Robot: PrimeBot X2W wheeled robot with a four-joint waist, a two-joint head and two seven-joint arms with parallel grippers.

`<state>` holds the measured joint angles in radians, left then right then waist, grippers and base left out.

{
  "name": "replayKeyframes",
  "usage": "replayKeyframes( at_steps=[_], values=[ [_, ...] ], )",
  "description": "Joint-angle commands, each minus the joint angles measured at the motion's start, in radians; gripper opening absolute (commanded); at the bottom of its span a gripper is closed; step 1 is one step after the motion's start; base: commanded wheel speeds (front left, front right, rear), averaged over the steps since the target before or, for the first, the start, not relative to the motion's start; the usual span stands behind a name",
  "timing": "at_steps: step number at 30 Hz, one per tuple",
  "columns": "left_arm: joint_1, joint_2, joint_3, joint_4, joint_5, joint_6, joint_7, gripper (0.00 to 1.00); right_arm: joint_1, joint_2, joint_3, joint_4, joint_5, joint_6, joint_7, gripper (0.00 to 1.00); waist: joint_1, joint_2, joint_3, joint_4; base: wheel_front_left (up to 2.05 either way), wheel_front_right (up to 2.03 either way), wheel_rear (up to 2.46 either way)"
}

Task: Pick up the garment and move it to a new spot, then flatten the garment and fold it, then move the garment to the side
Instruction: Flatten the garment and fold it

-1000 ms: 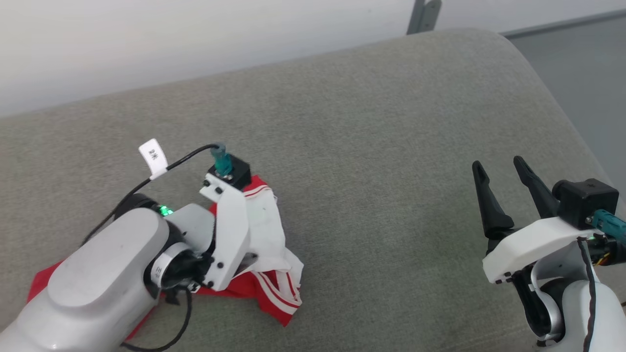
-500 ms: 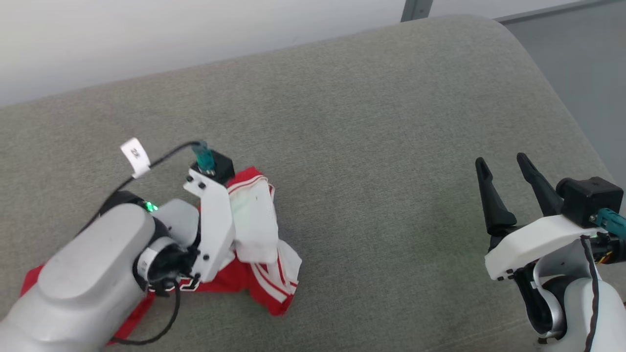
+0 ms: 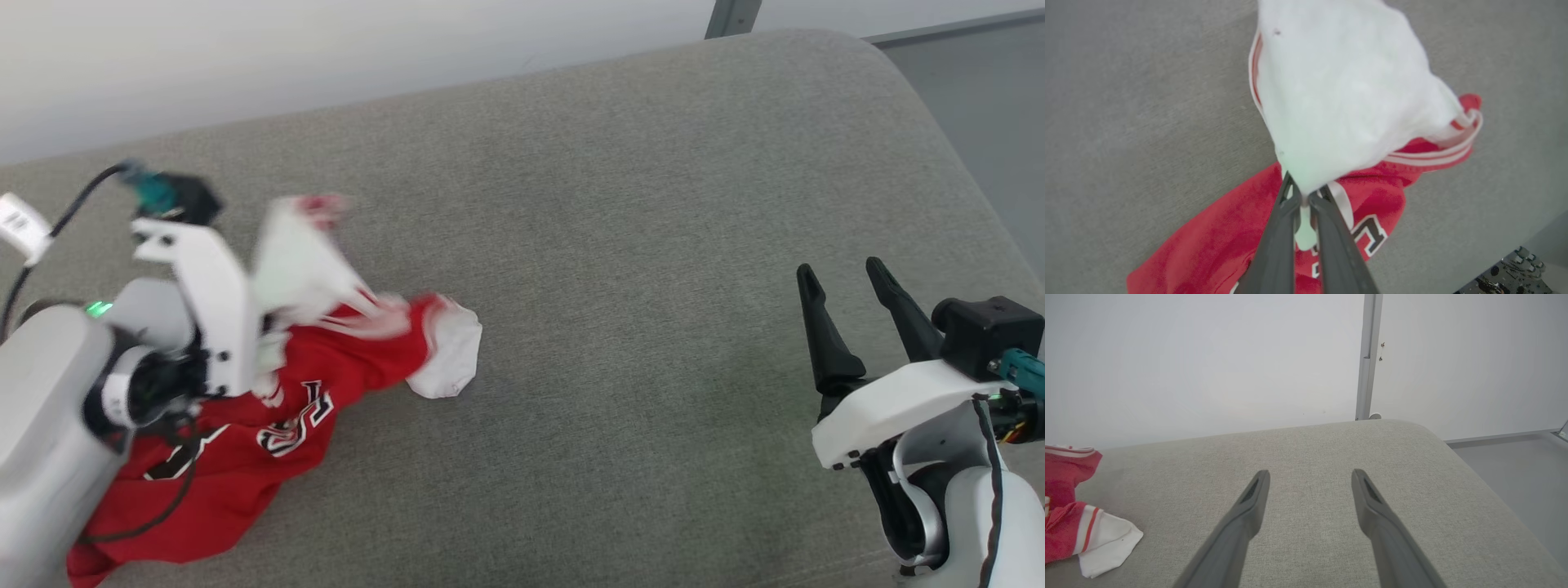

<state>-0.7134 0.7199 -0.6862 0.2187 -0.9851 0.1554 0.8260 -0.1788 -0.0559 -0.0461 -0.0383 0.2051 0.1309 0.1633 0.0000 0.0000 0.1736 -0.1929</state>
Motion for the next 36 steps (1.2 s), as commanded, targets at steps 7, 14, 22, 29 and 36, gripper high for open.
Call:
replayKeyframes(
  at_steps=[7,14,22,29,36],
  values=[
    [0.086,0.026,0.027,0.087,-0.036,0.034,-0.023,0.00,-0.011,0.004,0.002,0.003,0.009,0.000,0.009,1.00,0.0000,0.0000,0.011,0.018,0.00,0.00,0.00],
    [0.034,0.014,0.028,0.124,-0.024,0.010,-0.035,1.00,-0.019,0.004,0.001,0.004,0.007,0.000,0.012,1.00,0.0000,0.0000,0.016,0.032,0.00,0.00,0.00],
    [-0.067,-0.015,-0.039,0.141,0.047,-0.020,0.025,1.00,-0.024,0.004,0.011,0.003,0.004,0.000,0.016,1.00,0.0000,0.0000,0.015,0.040,0.00,0.00,0.00],
    [-0.122,-0.054,-0.116,0.231,0.131,-0.046,0.031,1.00,-0.031,-0.003,0.025,-0.002,0.014,0.000,0.021,1.00,0.0000,0.0000,0.030,0.025,0.00,0.00,0.00],
    [-0.150,-0.079,-0.132,0.337,0.155,-0.078,-0.013,0.00,-0.029,-0.006,0.026,-0.006,0.017,0.000,0.019,1.00,0.0000,0.0000,0.048,0.006,0.00,0.00,0.00]
  ],
)
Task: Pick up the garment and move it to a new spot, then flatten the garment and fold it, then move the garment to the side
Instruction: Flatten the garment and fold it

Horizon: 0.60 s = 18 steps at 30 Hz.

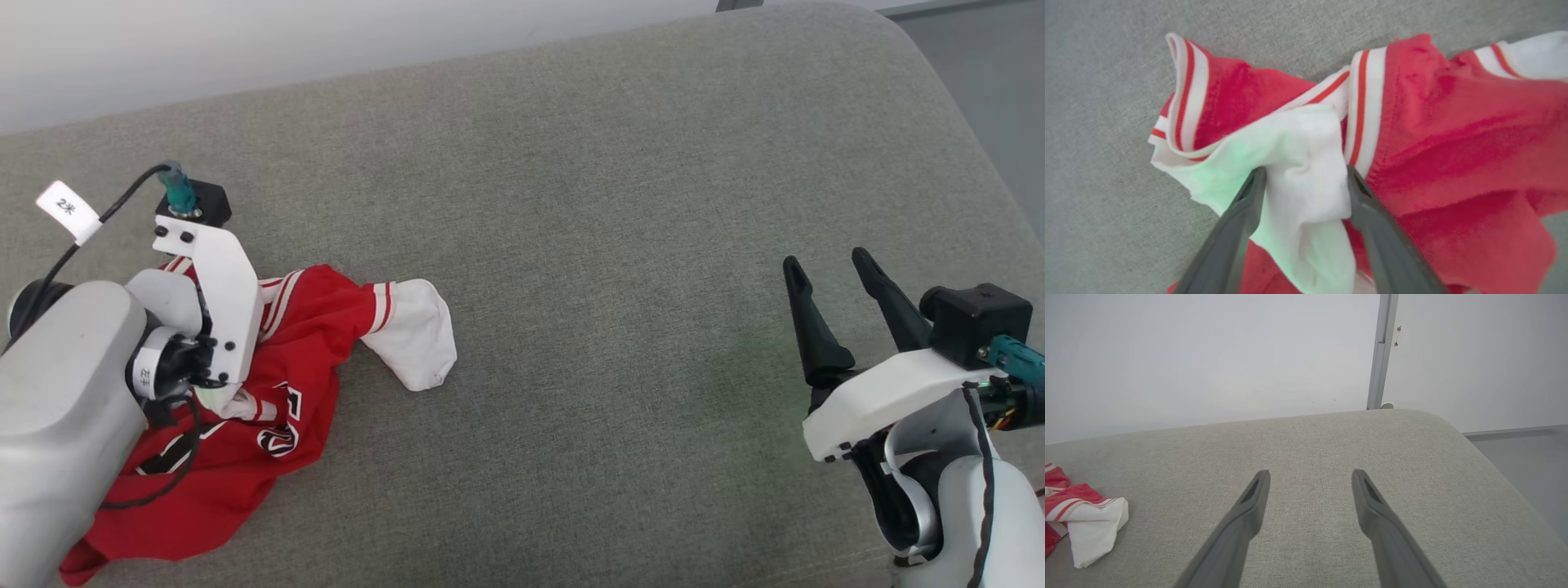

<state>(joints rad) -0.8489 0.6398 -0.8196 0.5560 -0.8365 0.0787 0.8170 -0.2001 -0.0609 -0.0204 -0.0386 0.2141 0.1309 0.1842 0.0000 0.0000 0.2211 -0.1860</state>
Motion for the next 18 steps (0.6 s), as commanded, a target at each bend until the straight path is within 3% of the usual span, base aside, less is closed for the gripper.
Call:
replayKeyframes(
  at_steps=[1,11,18],
  values=[
    [-0.015,0.002,0.001,0.010,0.006,-0.008,-0.002,0.00,-0.005,-0.002,-0.002,-0.005,0.008,0.000,-0.003,1.00,0.0000,0.0000,0.001,-0.002,0.00,0.00,0.00],
    [-0.018,0.010,0.085,0.000,-0.079,0.025,-0.044,0.00,0.014,-0.001,-0.021,-0.011,0.002,0.000,0.005,1.00,0.0000,0.0000,-0.007,0.020,0.00,0.00,0.00],
    [0.050,0.096,0.180,-0.066,-0.140,0.088,-0.096,0.00,0.019,0.000,-0.028,-0.018,-0.003,0.000,0.013,1.00,0.0000,0.0000,-0.009,0.047,0.00,0.00,0.00]
  ],
)
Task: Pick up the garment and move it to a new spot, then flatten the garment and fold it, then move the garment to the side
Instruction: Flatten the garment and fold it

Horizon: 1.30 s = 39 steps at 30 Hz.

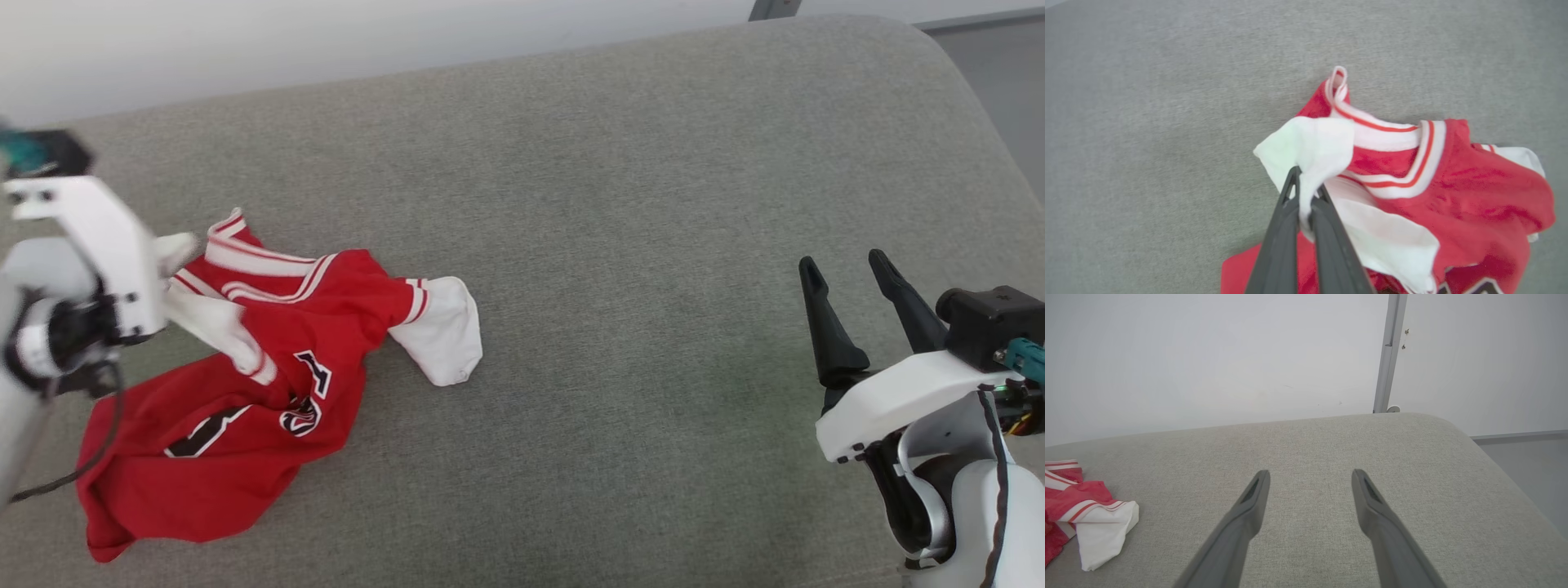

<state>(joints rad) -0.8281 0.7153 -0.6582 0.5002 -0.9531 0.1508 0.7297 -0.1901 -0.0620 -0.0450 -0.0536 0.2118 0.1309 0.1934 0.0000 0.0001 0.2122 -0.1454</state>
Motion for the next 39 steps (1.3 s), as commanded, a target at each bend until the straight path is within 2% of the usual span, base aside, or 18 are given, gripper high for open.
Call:
replayKeyframes(
  at_steps=[1,3,8,10,14,20,22,23,24,31,34,39],
  values=[
    [0.042,0.037,0.033,-0.022,-0.025,0.025,-0.019,0.00,0.009,0.002,-0.004,-0.005,-0.002,0.000,0.005,1.00,0.0000,-0.0001,0.000,0.009,0.00,0.00,0.00],
    [0.057,0.051,0.047,-0.031,-0.035,0.035,-0.028,0.00,0.010,0.002,-0.004,-0.006,-0.002,0.000,0.006,1.00,0.0000,-0.0001,0.000,0.011,0.00,0.00,0.00],
    [0.148,0.128,0.089,-0.065,-0.058,0.086,-0.062,0.00,0.012,0.002,-0.005,-0.012,-0.003,0.000,0.009,1.00,0.0000,-0.0001,0.002,0.022,0.00,0.00,0.00],
    [0.186,0.166,0.103,-0.057,-0.041,0.103,-0.106,0.00,0.010,-0.001,-0.006,-0.015,-0.002,0.000,0.013,1.00,0.0000,-0.0001,0.007,0.028,0.00,0.00,0.00],
    [0.210,0.194,0.111,-0.010,-0.020,0.110,-0.162,0.00,0.002,-0.005,-0.003,-0.013,0.000,0.000,0.014,1.00,0.0000,-0.0001,0.012,0.033,0.00,0.00,0.00],
    [0.220,0.182,0.104,0.095,-0.004,0.122,-0.198,0.02,-0.005,-0.009,0.009,-0.013,0.005,0.000,0.026,1.00,0.0000,-0.0001,0.020,0.032,0.00,0.00,0.00],
    [0.227,0.158,0.109,0.128,-0.023,0.110,-0.203,0.15,-0.004,-0.013,0.016,-0.012,0.008,0.000,0.030,1.00,0.0000,-0.0001,0.022,0.034,0.00,0.00,0.00],
    [0.225,0.150,0.110,0.143,-0.031,0.103,-0.205,0.40,-0.005,-0.014,0.022,-0.012,0.010,0.000,0.033,1.00,0.0000,-0.0001,0.022,0.036,0.00,0.00,0.00],
    [0.218,0.143,0.116,0.153,-0.037,0.097,-0.214,1.00,-0.006,-0.015,0.029,-0.012,0.012,0.000,0.036,1.00,0.0000,-0.0001,0.022,0.038,0.00,0.00,0.00],
    [0.177,0.099,0.132,0.146,-0.024,0.040,-0.345,1.00,-0.011,-0.054,0.092,-0.008,0.033,0.000,0.077,1.00,0.0000,-0.0001,-0.005,0.084,0.00,0.00,0.00],
    [0.181,0.083,0.131,0.099,-0.005,0.004,-0.427,1.00,-0.010,-0.079,0.132,-0.008,0.054,0.000,0.101,1.00,0.0000,-0.0001,-0.026,0.121,0.00,0.00,0.00],
    [0.225,0.056,0.136,0.005,0.017,-0.023,-0.576,1.00,-0.019,-0.131,0.212,0.002,0.093,0.000,0.153,1.00,0.0000,-0.0001,-0.058,0.196,0.00,0.00,0.00]
  ],
)
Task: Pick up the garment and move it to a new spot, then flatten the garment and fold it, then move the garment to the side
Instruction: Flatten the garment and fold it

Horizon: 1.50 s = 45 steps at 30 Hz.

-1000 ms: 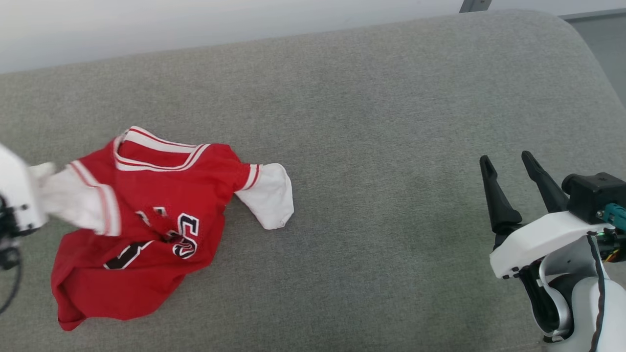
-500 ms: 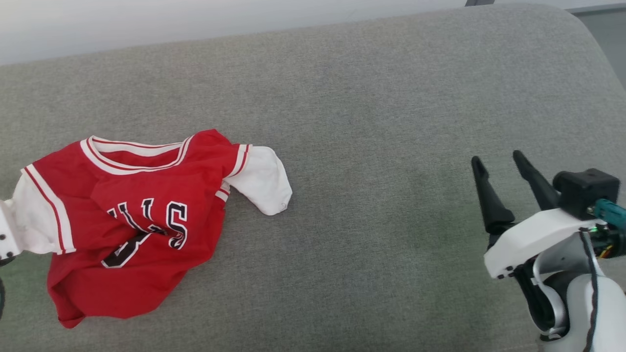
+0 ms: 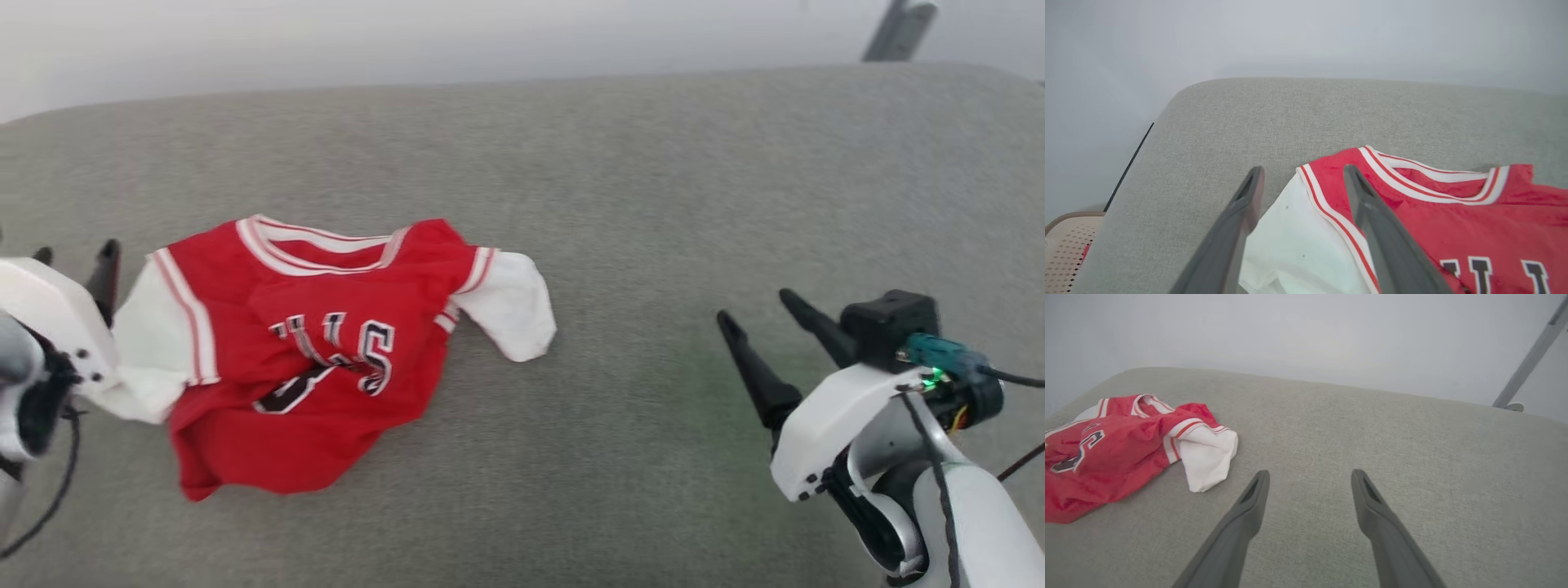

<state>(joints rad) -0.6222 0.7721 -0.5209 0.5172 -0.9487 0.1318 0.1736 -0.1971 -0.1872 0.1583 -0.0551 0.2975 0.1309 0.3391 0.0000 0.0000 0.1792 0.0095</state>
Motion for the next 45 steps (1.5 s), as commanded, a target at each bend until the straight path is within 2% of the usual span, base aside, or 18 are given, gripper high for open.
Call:
replayKeyframes(
  at_steps=[1,7,11,17,23,29,34,39,40,41,45],
  values=[
    [0.028,-0.008,-0.002,-0.034,0.016,-0.005,-0.049,1.00,-0.017,-0.013,0.019,0.009,0.016,0.000,0.015,1.00,0.0000,0.0000,-0.031,0.058,0.00,0.00,0.00],
    [0.111,-0.039,-0.013,-0.174,0.069,0.012,-0.206,1.00,-0.054,-0.060,0.096,0.058,0.037,0.000,0.069,1.00,0.0000,0.0000,-0.056,0.155,0.00,0.00,0.00],
    [0.154,-0.056,-0.013,-0.247,0.080,0.028,-0.274,1.00,-0.087,-0.082,0.130,0.100,0.043,0.000,0.091,1.00,0.0000,0.0000,-0.062,0.203,0.00,0.00,0.00],
    [0.248,-0.075,-0.006,-0.365,0.109,0.064,-0.384,1.00,-0.169,-0.097,0.206,0.220,0.062,0.000,0.122,1.00,0.0000,0.0000,-0.063,0.284,0.00,0.00,0.00],
    [0.325,-0.120,0.013,-0.447,0.143,0.087,-0.431,1.00,-0.275,-0.124,0.271,0.378,0.055,-0.001,0.160,1.00,0.0000,0.0000,-0.044,0.358,0.00,0.00,0.00],
    [0.375,-0.197,0.035,-0.478,0.179,0.071,-0.439,1.00,-0.382,-0.152,0.345,0.554,0.057,0.000,0.199,1.00,0.0000,0.0000,-0.020,0.432,0.00,0.00,0.00],
    [0.400,-0.265,0.076,-0.508,0.229,0.036,-0.440,1.00,-0.459,-0.168,0.407,0.690,0.074,-0.001,0.216,1.00,0.0000,0.0000,0.001,0.479,0.00,0.00,0.00],
    [0.431,-0.333,0.128,-0.522,0.282,-0.001,-0.440,1.00,-0.500,-0.156,0.474,0.841,0.087,-0.001,0.214,1.00,0.0000,0.0000,0.012,0.502,0.00,0.00,0.00],
    [0.439,-0.343,0.139,-0.521,0.293,-0.008,-0.440,1.00,-0.507,-0.154,0.484,0.869,0.090,-0.001,0.217,0.84,0.0000,0.0000,0.013,0.503,0.00,0.00,0.00],
    [0.443,-0.355,0.153,-0.526,0.304,-0.016,-0.440,1.00,-0.513,-0.148,0.496,0.891,0.097,-0.001,0.214,0.02,0.0000,0.0000,0.014,0.504,0.00,0.00,0.00],
    [0.477,-0.393,0.214,-0.534,0.324,-0.044,-0.440,1.00,-0.548,-0.164,0.541,0.922,0.144,-0.002,0.202,0.00,0.0000,0.0000,0.010,0.492,0.00,0.00,0.00]
  ],
)
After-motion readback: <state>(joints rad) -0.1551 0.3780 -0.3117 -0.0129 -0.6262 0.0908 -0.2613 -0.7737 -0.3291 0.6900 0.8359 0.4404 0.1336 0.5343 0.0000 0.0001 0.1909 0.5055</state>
